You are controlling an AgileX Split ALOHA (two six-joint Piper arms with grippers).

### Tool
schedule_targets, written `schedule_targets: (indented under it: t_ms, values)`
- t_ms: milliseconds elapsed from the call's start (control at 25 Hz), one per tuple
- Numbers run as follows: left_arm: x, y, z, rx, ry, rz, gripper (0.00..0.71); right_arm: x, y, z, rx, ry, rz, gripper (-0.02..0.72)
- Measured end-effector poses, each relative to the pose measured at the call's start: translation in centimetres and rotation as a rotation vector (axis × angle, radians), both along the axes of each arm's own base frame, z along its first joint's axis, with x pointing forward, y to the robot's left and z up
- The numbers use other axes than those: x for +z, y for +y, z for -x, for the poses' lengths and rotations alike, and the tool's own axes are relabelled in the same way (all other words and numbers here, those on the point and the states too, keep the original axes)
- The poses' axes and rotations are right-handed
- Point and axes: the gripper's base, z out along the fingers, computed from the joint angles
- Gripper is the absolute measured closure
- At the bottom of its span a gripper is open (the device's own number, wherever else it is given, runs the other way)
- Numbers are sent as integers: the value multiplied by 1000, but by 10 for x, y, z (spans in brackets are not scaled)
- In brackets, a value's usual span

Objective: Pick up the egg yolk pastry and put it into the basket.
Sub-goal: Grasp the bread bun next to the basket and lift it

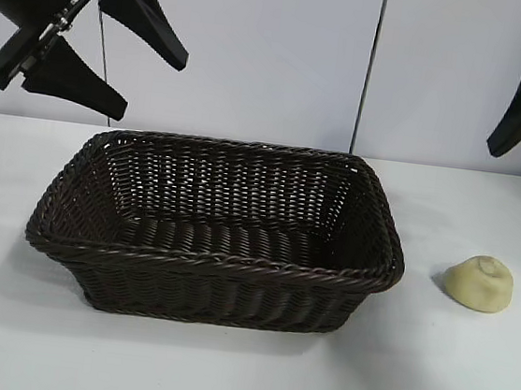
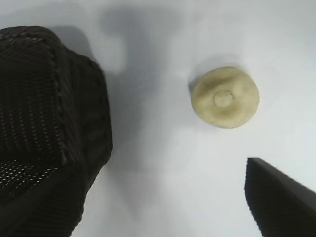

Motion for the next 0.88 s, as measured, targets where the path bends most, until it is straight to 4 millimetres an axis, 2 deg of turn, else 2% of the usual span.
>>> schedule_targets:
  t_ms: [160,680,880]
  values:
    - [0,0,0,0,0,0,199,-20,-4,-6,-17,48,30,71]
    - [0,0,0,-1,0,0,199,-67,-5,-22,-63,97,5,71]
    - [0,0,0,-1,1,0,199,-72,-5,-25,-65,81,3,91]
